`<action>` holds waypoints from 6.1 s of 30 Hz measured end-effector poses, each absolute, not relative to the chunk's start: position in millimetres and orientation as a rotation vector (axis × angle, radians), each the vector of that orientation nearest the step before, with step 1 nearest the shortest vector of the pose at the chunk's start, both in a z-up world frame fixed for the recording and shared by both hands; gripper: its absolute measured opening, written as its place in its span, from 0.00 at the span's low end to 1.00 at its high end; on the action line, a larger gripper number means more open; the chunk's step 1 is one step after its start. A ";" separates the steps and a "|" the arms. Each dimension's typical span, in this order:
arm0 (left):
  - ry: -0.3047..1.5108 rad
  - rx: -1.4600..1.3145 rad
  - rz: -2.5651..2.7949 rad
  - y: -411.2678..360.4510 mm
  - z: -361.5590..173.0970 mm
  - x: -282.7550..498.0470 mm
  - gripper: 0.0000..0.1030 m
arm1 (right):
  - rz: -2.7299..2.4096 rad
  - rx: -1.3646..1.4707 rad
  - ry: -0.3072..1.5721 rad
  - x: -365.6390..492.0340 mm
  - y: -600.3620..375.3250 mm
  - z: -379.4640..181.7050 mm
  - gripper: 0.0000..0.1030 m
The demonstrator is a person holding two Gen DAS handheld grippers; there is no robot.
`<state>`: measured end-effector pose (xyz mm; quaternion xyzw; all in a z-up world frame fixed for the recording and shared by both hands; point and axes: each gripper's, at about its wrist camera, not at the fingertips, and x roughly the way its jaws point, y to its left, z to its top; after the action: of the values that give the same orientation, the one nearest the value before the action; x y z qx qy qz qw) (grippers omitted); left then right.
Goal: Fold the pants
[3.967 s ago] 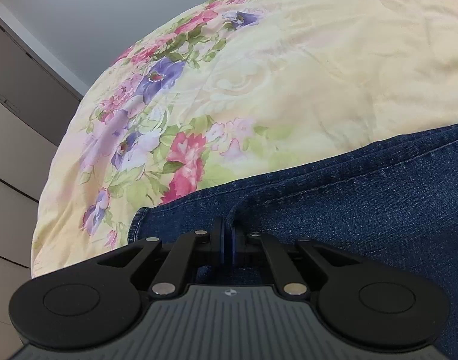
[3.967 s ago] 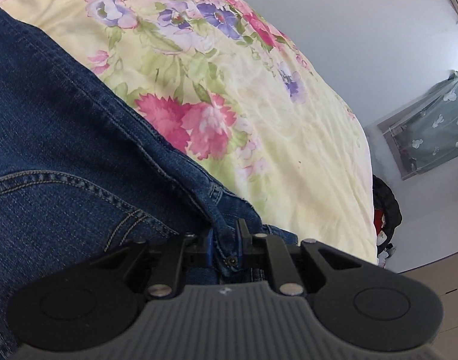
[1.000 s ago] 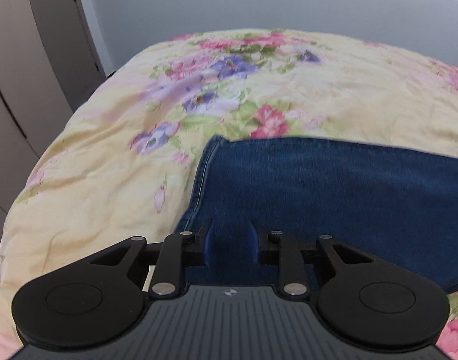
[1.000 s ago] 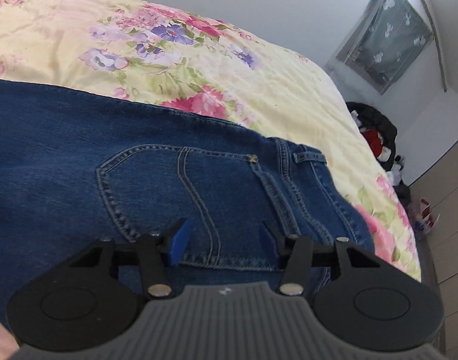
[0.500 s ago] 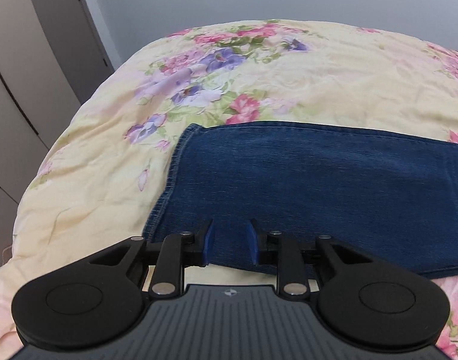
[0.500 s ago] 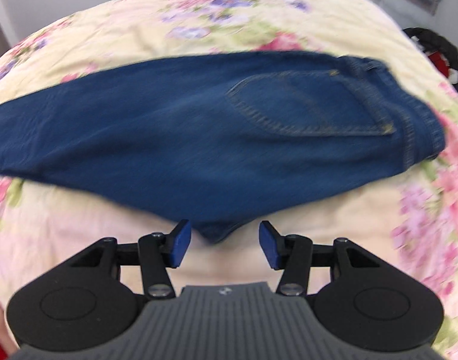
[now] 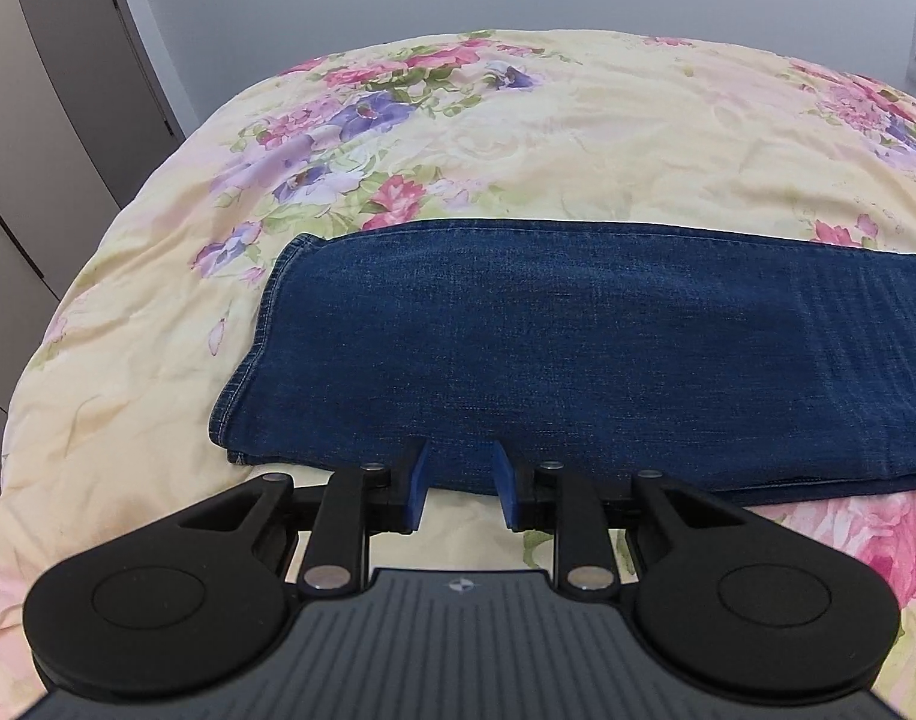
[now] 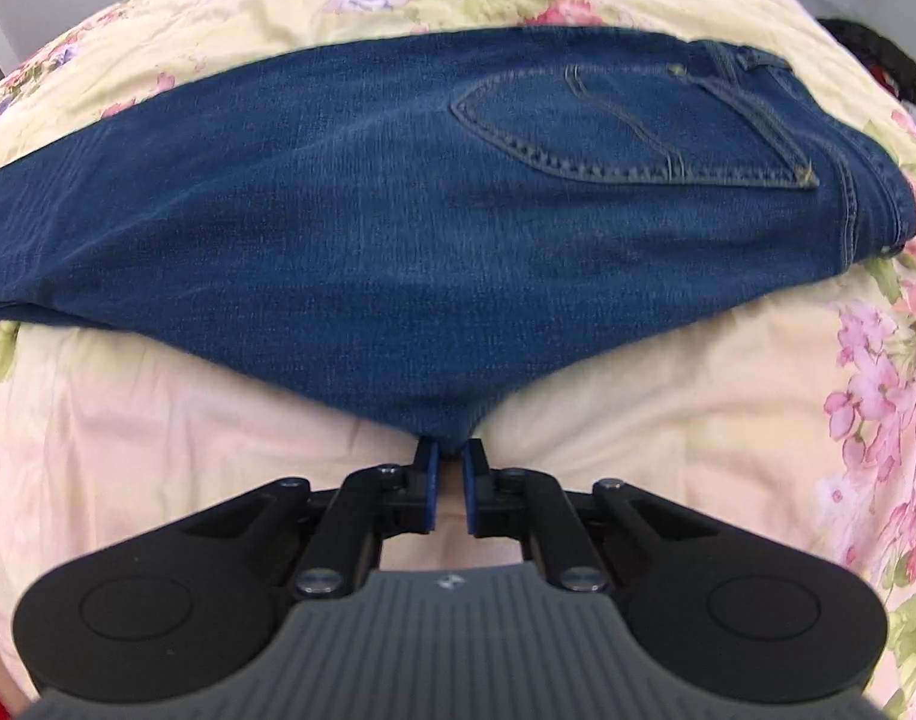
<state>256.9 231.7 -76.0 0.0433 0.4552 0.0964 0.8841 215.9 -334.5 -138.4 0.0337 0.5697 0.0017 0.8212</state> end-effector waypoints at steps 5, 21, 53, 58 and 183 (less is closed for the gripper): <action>0.943 0.103 0.169 222.6 -71.2 258.0 0.30 | 0.034 0.077 1.113 207.2 -350.6 -111.2 0.01; 0.960 0.110 0.149 201.0 -101.4 300.2 0.30 | 0.105 -0.043 0.964 356.1 -316.2 -120.4 0.02; 0.908 -0.167 0.141 258.4 -83.8 260.2 0.44 | 0.165 -0.136 0.970 392.6 -234.9 -117.2 0.03; 0.908 -0.162 0.154 264.6 -68.1 230.6 0.44 | 0.318 -0.135 0.969 329.4 -202.0 -116.7 0.02; 0.893 0.104 -0.469 33.8 -123.7 232.2 0.35 | 0.455 0.242 1.028 215.8 -182.0 -132.6 0.20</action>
<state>232.2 33.8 -123.7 0.0499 0.4277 -0.2247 0.8742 215.8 -182.0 -132.6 0.1145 0.4863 0.2152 0.8391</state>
